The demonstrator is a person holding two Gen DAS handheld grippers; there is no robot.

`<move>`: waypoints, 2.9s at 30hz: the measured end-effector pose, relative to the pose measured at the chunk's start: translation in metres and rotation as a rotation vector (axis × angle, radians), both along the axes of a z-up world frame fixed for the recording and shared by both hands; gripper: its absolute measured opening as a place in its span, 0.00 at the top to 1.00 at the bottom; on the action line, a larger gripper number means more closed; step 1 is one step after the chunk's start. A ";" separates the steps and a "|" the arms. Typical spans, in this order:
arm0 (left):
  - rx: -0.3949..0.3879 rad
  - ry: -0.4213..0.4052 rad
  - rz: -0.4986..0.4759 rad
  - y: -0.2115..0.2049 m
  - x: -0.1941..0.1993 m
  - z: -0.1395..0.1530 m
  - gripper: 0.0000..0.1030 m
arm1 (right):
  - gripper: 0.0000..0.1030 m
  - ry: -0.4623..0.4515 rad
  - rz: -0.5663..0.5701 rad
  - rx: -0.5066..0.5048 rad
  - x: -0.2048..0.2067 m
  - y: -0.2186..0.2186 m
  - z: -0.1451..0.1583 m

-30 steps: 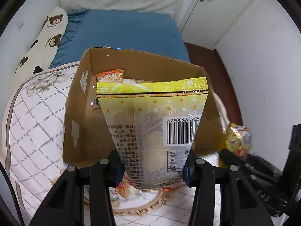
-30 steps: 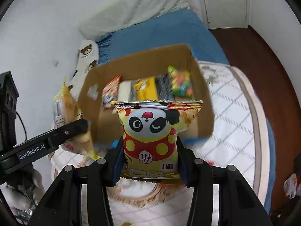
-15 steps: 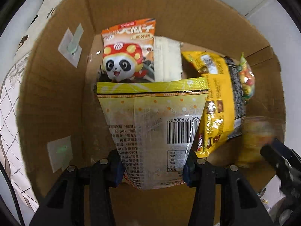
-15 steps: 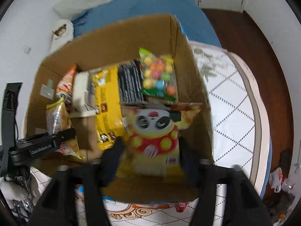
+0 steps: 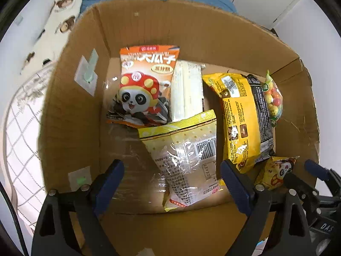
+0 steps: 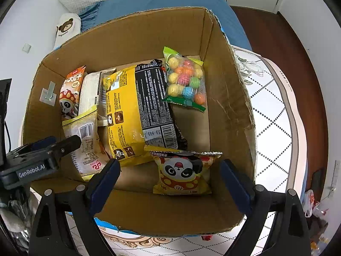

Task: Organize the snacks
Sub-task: 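Carry both bags into the cardboard box and release them, then move both tools back toward the remaining snacks on the sheet, then grasp the oat cookie packet with the left tool while the right tool grasps the panda chip bag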

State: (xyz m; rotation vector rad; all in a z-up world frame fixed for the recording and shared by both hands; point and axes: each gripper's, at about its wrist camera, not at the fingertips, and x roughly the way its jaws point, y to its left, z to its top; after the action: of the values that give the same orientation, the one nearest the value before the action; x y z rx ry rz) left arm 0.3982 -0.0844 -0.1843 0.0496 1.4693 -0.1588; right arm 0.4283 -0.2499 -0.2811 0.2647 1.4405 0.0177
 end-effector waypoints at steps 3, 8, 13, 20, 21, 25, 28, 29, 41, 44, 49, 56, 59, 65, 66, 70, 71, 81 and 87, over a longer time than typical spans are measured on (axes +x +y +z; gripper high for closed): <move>0.022 -0.062 -0.017 -0.008 -0.011 0.012 0.10 | 0.06 -0.013 -0.001 -0.007 -0.003 0.002 0.008; 0.018 -0.151 -0.013 -0.010 -0.032 0.036 0.10 | 0.06 -0.056 0.003 -0.036 -0.014 0.003 0.025; 0.012 -0.206 -0.019 -0.008 -0.053 0.050 0.10 | 0.06 -0.110 0.011 -0.056 -0.026 0.006 0.041; 0.004 -0.269 -0.018 -0.007 -0.074 0.089 0.10 | 0.06 -0.201 0.031 -0.094 -0.051 0.015 0.073; 0.003 -0.281 -0.018 -0.006 -0.079 0.094 0.10 | 0.06 -0.215 0.033 -0.098 -0.055 0.016 0.078; 0.008 -0.346 -0.008 -0.002 -0.100 0.115 0.10 | 0.06 -0.265 0.024 -0.092 -0.073 0.016 0.098; 0.003 -0.383 -0.008 0.001 -0.115 0.129 0.10 | 0.06 -0.306 0.017 -0.082 -0.087 0.017 0.115; 0.000 -0.397 -0.011 0.001 -0.121 0.135 0.10 | 0.06 -0.322 0.013 -0.076 -0.092 0.017 0.121; 0.020 -0.417 -0.011 0.008 -0.168 0.143 0.10 | 0.06 -0.349 -0.002 0.036 -0.140 0.018 0.142; 0.025 -0.315 0.007 0.012 -0.168 0.108 0.10 | 0.07 -0.285 -0.010 0.047 -0.145 0.015 0.110; 0.051 -0.144 0.005 0.012 -0.164 0.039 0.10 | 0.16 -0.151 -0.041 0.061 -0.141 0.008 0.037; 0.030 0.050 0.038 0.009 -0.150 -0.038 0.10 | 0.29 -0.055 -0.048 0.057 -0.130 0.011 -0.031; 0.020 0.068 0.054 0.009 -0.146 -0.054 0.26 | 0.29 -0.030 -0.027 0.050 -0.122 0.017 -0.046; 0.029 0.073 0.036 0.005 -0.153 -0.065 0.48 | 0.47 0.040 0.001 0.035 -0.111 0.031 -0.075; 0.033 0.073 0.032 0.005 -0.159 -0.064 0.48 | 0.47 0.047 0.005 0.033 -0.114 0.032 -0.076; 0.020 0.103 0.028 0.010 -0.189 -0.066 0.48 | 0.48 0.079 0.037 0.048 -0.139 0.037 -0.078; 0.019 0.110 0.023 0.011 -0.196 -0.067 0.48 | 0.49 0.095 0.053 0.053 -0.150 0.040 -0.080; 0.034 0.174 0.003 -0.001 -0.231 -0.098 0.43 | 0.41 0.193 0.009 0.110 -0.203 0.038 -0.113; 0.057 0.166 -0.017 -0.004 -0.224 -0.104 0.41 | 0.38 0.213 0.034 0.079 -0.198 0.034 -0.116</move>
State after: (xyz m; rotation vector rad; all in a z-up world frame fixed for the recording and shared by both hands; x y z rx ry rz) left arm 0.1738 -0.0888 -0.2884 0.0970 1.6395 -0.1366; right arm 0.2305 -0.2156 -0.3975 0.3139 1.6583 0.0756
